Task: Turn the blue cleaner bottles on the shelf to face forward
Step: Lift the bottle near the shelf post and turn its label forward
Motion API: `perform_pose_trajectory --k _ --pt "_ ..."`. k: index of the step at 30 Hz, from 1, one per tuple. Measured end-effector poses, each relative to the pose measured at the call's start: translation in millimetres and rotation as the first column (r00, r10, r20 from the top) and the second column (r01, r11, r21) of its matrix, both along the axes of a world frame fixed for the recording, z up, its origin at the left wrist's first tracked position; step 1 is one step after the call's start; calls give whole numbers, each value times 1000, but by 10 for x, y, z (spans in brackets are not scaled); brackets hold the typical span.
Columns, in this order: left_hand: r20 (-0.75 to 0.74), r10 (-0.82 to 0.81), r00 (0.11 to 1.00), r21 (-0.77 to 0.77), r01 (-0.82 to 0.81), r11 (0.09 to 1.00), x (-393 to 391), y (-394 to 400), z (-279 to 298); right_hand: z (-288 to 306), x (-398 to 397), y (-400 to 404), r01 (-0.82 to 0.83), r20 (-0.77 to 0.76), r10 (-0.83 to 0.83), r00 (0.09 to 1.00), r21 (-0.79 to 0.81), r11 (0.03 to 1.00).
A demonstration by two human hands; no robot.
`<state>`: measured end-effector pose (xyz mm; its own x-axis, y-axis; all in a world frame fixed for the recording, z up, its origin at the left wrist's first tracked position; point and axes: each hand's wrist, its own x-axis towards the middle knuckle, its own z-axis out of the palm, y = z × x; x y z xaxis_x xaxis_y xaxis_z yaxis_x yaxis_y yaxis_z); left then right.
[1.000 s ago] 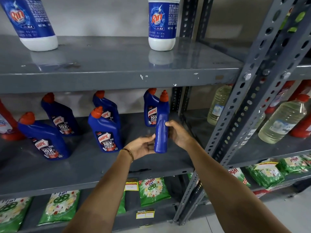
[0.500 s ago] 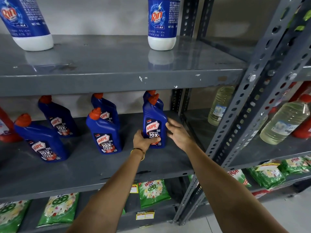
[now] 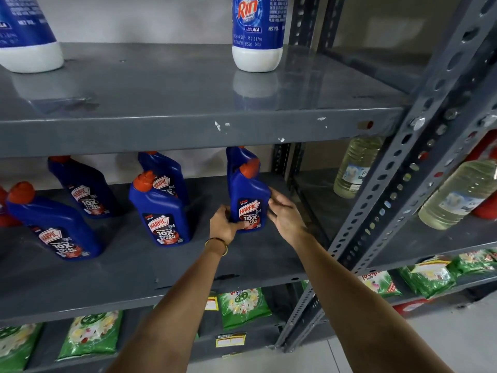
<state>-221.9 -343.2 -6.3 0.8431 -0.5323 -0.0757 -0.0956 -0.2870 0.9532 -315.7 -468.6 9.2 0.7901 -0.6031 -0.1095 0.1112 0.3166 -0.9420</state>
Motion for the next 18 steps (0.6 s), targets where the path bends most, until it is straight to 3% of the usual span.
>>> perform_pose_trajectory --k 3,6,12,18 --pt "7 18 1000 19 -18 1000 -31 22 -25 -42 15 27 69 -55 -68 996 31 997" --pt "-26 20 999 34 -20 999 -53 60 -58 -155 15 39 153 -209 -159 965 -45 987" --pt "-39 24 999 48 -22 999 -114 99 -94 -355 -17 99 1 -315 -82 945 -251 968" --pt "-24 49 998 49 -48 998 -150 90 -81 -427 -22 59 -46 -363 -107 926 -388 921"
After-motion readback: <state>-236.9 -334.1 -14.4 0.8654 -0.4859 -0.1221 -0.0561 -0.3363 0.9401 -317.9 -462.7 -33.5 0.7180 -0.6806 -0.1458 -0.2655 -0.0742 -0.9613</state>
